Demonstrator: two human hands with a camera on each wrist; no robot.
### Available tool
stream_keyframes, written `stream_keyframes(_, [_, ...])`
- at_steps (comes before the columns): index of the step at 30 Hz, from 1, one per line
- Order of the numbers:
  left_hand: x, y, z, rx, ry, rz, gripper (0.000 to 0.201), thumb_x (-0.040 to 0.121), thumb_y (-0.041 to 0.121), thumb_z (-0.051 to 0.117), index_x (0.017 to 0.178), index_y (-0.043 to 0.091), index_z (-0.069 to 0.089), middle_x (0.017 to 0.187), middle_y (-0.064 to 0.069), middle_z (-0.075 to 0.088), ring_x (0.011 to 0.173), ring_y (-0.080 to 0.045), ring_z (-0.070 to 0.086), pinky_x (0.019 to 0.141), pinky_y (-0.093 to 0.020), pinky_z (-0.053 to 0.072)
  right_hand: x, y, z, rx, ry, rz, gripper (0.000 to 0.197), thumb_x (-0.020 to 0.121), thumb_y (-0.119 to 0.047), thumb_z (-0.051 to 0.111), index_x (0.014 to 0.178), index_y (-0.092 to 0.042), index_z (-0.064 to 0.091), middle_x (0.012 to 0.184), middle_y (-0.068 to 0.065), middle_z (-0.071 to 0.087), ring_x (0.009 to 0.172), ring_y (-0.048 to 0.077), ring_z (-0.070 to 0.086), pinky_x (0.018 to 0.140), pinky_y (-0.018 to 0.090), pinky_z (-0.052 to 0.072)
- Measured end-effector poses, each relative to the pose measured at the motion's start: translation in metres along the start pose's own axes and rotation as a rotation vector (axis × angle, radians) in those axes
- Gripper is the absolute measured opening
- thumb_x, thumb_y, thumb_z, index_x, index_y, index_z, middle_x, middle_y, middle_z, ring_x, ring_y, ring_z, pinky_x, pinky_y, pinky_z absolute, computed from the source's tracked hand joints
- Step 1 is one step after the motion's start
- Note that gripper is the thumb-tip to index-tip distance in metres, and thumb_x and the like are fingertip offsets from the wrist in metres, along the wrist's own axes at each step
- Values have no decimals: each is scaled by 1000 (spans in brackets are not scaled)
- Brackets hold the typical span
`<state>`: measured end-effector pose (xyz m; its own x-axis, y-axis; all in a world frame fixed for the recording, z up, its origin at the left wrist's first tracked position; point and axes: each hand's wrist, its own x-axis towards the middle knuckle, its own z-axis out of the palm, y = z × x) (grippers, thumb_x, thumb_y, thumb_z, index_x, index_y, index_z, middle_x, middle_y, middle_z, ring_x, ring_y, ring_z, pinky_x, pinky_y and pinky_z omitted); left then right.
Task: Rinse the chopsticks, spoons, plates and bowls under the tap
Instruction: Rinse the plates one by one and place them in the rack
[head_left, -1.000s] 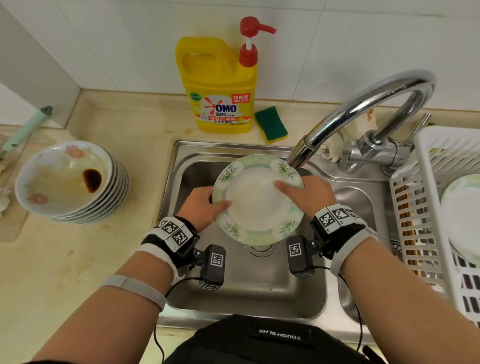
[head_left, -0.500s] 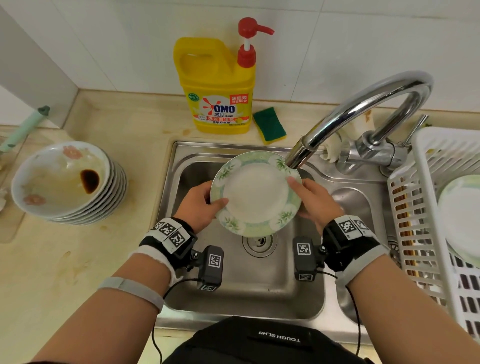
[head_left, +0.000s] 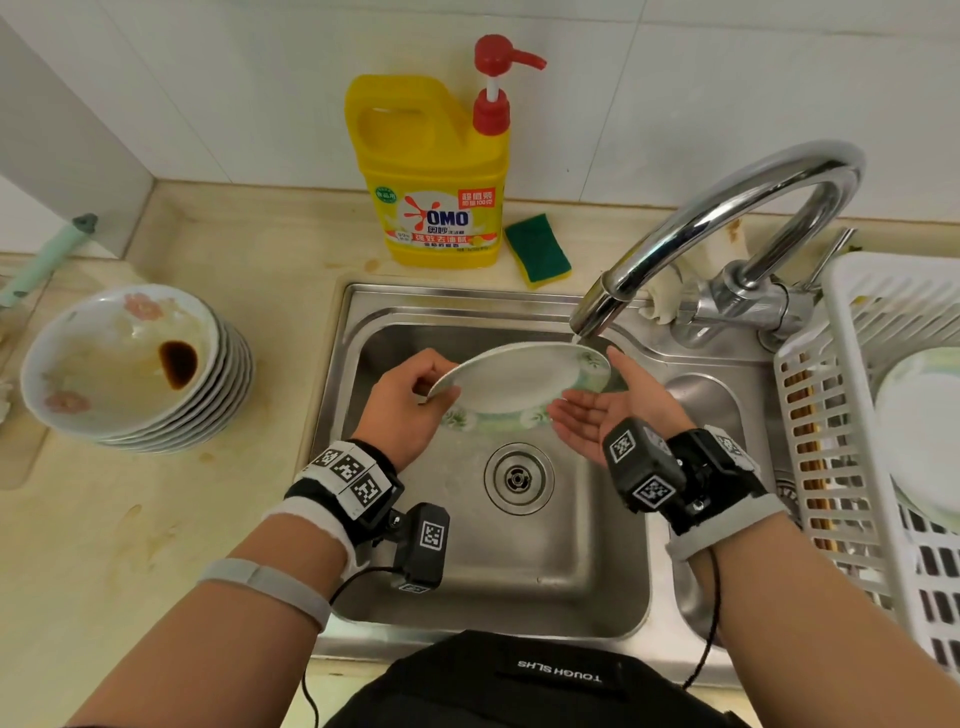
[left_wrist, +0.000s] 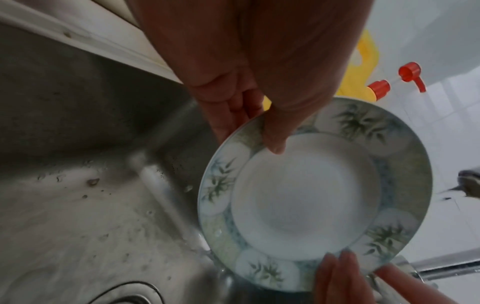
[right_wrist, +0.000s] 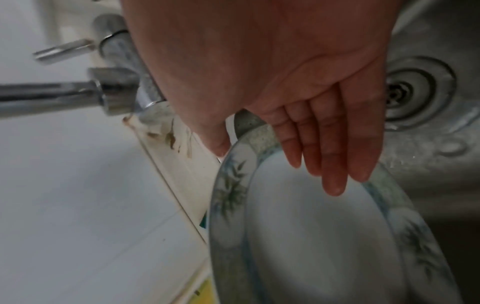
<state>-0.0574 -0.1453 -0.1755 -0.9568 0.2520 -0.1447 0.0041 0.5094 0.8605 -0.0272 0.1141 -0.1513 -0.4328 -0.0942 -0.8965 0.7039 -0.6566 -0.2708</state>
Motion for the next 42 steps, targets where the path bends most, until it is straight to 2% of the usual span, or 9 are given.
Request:
stream_keyframes(3, [-2,2,3,-59,-5,33,20,91,5,71,97,24,71,95,19,71,89,-1,65,82,-13,46,-3,4,3,273,-92,-18,36,97,-31,63,111,2,58,104,23,70,90,34,74,70,45,64])
stream_keyframes(8, [-2,-6,2,-104,1,4,27,85,-1,74,104,18,70,108,5,72,105,-8,67,95,-27,51,-3,10,7,324,-112,-119,22,99,-2,51,115,10,60,97,23,75,80,31,77,64,38,64])
stream_keyframes(16, [1,-16,1,-79,-82,-185,44,88,2,71,125,22,57,121,3,65,115,-12,61,99,-29,51,-1,16,-4,52,-134,-143,20,102,-6,50,117,0,61,106,18,76,99,30,72,76,39,63])
stream_keyframes(20, [0,-5,3,-571,-47,-501,55,95,-11,49,141,19,52,119,-20,68,109,-29,67,84,-34,59,9,10,-13,-94,-137,-226,39,99,-8,50,137,2,52,118,21,72,97,30,73,70,39,65])
stream_keyframes(22, [2,-1,4,-716,-12,-587,52,96,-8,47,143,14,49,121,-20,68,112,-32,67,86,-40,60,8,5,-12,-263,-58,-283,51,96,-15,60,142,3,45,104,21,74,83,29,76,58,37,61])
stream_keyframes(24, [3,-2,5,-795,3,-625,50,100,3,55,147,14,44,127,-14,66,116,-30,66,92,-45,59,18,2,-19,-413,9,-316,72,87,-29,77,145,-3,43,120,24,68,99,36,71,62,42,59])
stream_keyframes(30, [5,0,15,-729,-87,-575,39,97,14,66,136,12,61,124,-9,70,118,-28,66,93,-44,59,18,10,-14,-329,6,-372,37,102,-24,59,139,-23,52,129,7,67,112,33,66,67,45,61])
stream_keyframes(35, [6,4,17,-722,-71,-575,50,93,9,70,138,16,49,127,-15,62,115,-31,65,89,-50,61,19,8,-4,-753,157,-538,98,59,-53,88,141,-24,43,135,2,60,121,25,60,100,53,53])
stream_keyframes(42, [2,9,21,-699,-103,-547,56,92,7,72,135,22,39,125,-16,63,114,-33,65,90,-55,59,16,5,3,-1332,304,-600,140,60,-63,88,159,-20,0,157,12,19,148,30,18,120,52,28])
